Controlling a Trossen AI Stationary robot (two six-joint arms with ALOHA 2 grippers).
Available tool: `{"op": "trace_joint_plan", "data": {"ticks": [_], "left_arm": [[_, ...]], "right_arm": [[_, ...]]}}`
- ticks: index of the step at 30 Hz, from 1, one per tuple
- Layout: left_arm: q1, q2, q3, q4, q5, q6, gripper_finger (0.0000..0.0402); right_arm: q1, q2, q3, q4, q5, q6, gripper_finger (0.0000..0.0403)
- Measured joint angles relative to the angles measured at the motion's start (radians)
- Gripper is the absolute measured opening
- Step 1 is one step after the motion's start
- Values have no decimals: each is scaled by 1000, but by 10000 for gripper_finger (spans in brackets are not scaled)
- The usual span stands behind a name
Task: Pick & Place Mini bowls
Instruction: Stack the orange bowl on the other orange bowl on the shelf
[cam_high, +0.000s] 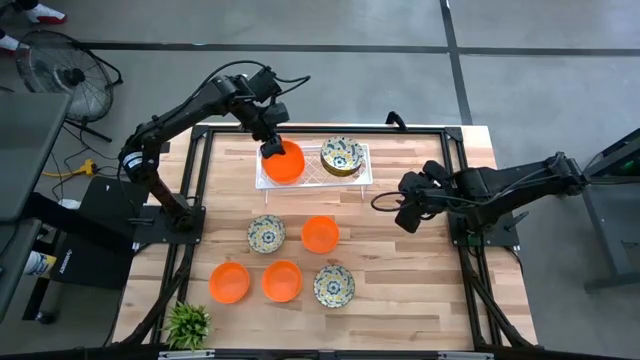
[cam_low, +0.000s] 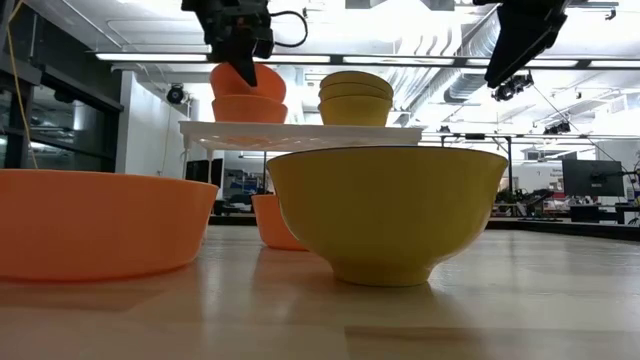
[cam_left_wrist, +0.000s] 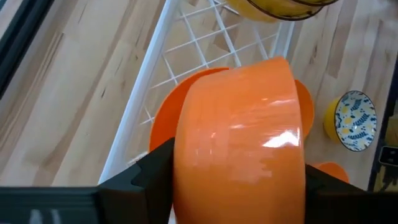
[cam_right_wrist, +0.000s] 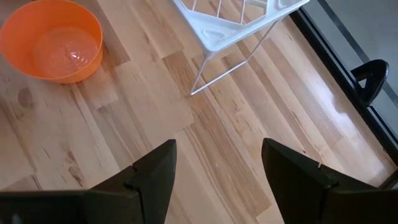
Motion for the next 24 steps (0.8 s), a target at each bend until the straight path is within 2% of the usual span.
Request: {"op": "trace_joint_plan", "data": {"ticks": [8, 17, 24], "left_arm": [[0, 1, 0, 1, -12, 9, 147], [0, 1, 0, 1, 24, 14, 144], [0, 1, 0, 2, -1, 17, 144]], "right_arm": [[0, 0, 0, 0, -5, 0, 224], [0, 0, 0, 0, -5, 0, 224], [0, 0, 0, -1, -5, 0, 224]]}}
